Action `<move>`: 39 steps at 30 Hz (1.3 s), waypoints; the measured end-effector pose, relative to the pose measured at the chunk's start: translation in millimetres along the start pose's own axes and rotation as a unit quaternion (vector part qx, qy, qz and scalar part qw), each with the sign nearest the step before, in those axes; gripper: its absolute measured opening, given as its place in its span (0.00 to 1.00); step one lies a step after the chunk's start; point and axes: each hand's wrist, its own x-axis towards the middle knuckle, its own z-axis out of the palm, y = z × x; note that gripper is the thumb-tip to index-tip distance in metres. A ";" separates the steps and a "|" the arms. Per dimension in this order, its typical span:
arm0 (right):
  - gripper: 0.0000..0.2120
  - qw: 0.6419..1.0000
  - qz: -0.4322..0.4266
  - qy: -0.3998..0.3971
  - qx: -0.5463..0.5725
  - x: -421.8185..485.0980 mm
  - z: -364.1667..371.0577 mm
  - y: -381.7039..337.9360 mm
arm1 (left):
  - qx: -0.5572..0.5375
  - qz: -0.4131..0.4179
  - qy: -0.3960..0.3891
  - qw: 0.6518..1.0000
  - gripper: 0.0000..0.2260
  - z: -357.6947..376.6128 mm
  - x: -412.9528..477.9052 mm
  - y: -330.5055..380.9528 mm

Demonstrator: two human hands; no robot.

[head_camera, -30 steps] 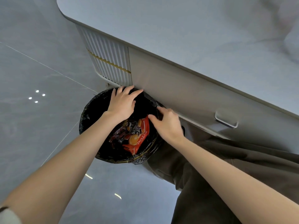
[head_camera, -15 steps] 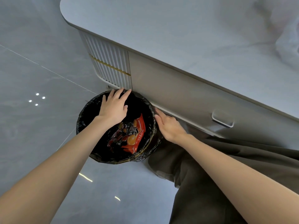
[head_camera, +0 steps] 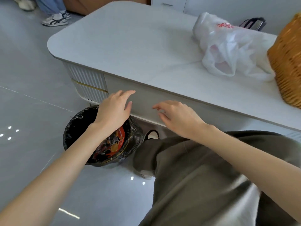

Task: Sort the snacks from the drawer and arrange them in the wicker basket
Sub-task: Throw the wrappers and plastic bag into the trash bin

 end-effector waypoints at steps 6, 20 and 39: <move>0.15 0.990 0.082 0.118 -0.004 -31.7 -55.6 48.4 | -0.041 0.062 0.045 0.996 0.17 -21.1 44.4 76.1; 0.45 0.938 0.303 0.133 -0.100 88.4 -123.7 212.9 | -0.066 0.094 -0.026 0.993 0.27 20.3 193.7 158.2; 0.31 0.956 0.143 -0.256 0.036 -12.3 -140.5 197.9 | 0.148 0.161 -0.159 0.963 0.57 23.8 200.6 184.1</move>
